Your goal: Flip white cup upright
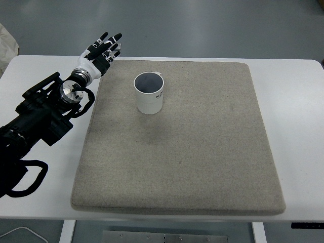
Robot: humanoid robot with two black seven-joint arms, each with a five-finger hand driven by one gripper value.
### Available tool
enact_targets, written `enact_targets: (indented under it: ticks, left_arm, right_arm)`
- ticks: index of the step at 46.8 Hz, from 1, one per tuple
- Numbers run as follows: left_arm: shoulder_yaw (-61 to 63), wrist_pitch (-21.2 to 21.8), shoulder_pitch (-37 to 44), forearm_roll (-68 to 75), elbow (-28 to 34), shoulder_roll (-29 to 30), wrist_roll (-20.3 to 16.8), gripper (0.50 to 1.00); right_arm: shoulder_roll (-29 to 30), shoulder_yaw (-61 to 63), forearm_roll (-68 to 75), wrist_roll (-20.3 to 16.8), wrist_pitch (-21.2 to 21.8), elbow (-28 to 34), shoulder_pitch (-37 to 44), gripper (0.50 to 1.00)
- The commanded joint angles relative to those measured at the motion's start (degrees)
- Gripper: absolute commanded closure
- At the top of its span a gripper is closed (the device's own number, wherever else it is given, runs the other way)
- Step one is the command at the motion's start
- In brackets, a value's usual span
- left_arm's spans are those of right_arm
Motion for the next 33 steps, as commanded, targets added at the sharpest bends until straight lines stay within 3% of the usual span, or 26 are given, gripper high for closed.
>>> enact_targets:
  ticks: [1,7,33]
  left_arm:
    - [-2.3,-1.2,0.7,-0.7,-0.1,0.0,0.5,0.506]
    - [-6.3,-4.4,1.3,-1.9,0.1,0.1,0.6,0.506]
    - [-8.9,-8.2,3.1,-5.7,0.0,0.0,-0.3,0.506]
  right_arm:
    - [0.0,0.0,0.0,0.0,0.0,0.0,0.0,0.57]
    - [0.0,0.0,0.0,0.0,0.0,0.0,0.0,0.57]
    - [0.0,0.0,0.1,0.0,0.0,0.0,0.0,0.57]
